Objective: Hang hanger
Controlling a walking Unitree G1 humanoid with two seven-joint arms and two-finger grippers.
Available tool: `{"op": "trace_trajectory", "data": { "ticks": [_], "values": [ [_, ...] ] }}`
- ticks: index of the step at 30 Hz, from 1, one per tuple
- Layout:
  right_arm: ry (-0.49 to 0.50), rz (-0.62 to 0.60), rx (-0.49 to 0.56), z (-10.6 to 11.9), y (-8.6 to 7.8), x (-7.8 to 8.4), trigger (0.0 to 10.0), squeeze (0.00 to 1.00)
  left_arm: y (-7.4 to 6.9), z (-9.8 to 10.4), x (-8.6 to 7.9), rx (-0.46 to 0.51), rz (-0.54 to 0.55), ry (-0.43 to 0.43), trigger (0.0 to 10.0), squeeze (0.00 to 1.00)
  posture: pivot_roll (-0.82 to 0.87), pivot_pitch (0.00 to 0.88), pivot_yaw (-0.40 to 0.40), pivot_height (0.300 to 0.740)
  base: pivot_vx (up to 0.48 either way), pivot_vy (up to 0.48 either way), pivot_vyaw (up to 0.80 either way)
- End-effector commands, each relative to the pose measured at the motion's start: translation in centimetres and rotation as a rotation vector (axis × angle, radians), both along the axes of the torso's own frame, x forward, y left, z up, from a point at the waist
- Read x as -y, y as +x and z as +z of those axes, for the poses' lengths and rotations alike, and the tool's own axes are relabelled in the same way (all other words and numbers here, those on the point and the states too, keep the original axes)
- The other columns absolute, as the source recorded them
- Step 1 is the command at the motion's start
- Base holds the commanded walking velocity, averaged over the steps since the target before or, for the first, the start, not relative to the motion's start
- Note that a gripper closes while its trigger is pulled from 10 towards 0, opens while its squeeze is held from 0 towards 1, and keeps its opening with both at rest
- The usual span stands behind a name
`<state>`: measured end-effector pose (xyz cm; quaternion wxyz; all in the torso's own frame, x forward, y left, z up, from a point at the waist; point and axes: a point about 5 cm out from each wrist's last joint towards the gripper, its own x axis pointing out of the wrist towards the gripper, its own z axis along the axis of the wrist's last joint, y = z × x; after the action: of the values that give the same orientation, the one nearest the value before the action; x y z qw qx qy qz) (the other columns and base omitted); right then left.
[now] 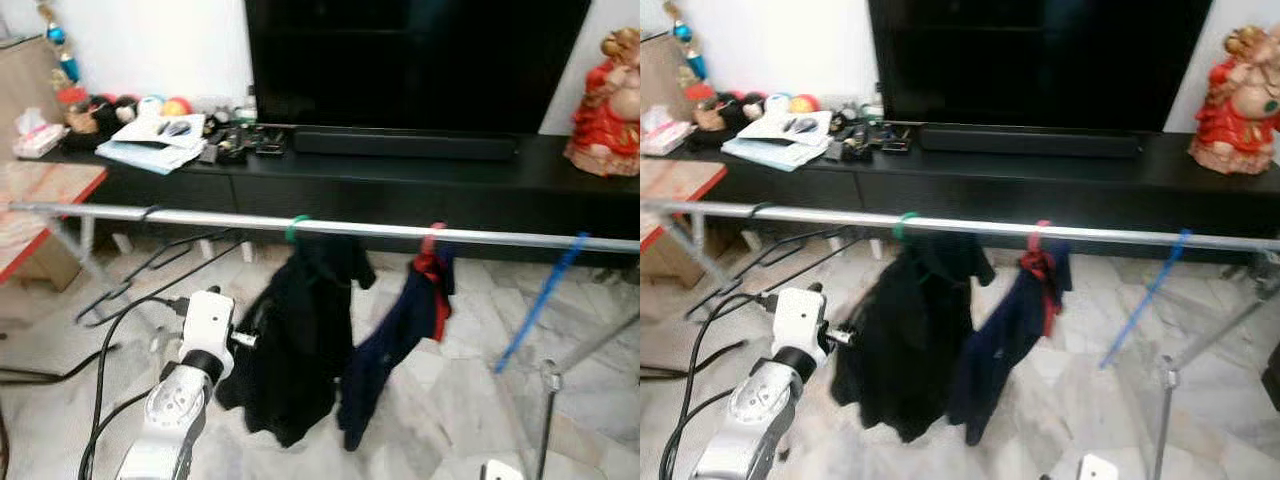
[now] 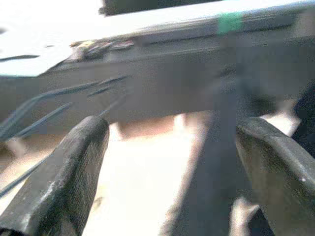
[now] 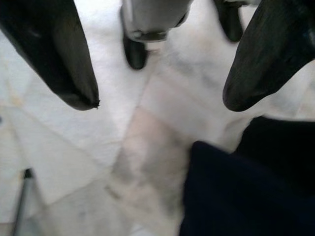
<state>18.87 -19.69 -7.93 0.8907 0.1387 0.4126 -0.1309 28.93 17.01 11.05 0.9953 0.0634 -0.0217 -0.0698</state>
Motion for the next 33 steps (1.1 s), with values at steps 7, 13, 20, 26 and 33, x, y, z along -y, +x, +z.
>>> {"op": "trace_trajectory", "data": {
  "ticks": [7, 13, 20, 26, 33],
  "values": [
    [0.018, 0.004, -0.016, -0.3, -0.4, -0.6, 10.0, 0.00, 0.0, 0.1, 0.2, 0.000, -0.017, -0.005, 10.0, 0.00, 0.05, 0.040, 0.022, 0.740, 0.000, 0.175, 0.00],
    [0.020, 0.011, -0.027, -0.4, -0.5, -0.6, 10.0, 0.00, -0.1, 0.1, 0.8, 0.004, -0.061, -0.006, 10.0, 0.00, 0.06, 0.041, 0.022, 0.740, 0.000, 0.000, -0.65],
    [0.022, 0.016, -0.034, -0.4, -0.6, -0.7, 10.0, 0.00, -0.2, 0.0, 1.0, -0.004, -0.077, -0.006, 10.0, 0.00, 0.06, 0.037, 0.024, 0.740, 0.000, 0.000, -0.78],
    [0.024, 0.021, -0.036, -0.5, -0.6, -0.8, 10.0, 0.00, -0.2, 0.0, 0.9, -0.003, -0.078, -0.002, 10.0, 0.00, 0.06, 0.033, 0.025, 0.740, 0.000, 0.000, -0.78],
    [0.027, 0.020, -0.038, -0.5, -0.7, -0.9, 10.0, 0.00, -0.1, 0.1, 0.9, 0.002, -0.078, 0.021, 10.0, 0.00, 0.06, 0.035, 0.027, 0.740, 0.000, 0.000, -0.78]
  ]
}}
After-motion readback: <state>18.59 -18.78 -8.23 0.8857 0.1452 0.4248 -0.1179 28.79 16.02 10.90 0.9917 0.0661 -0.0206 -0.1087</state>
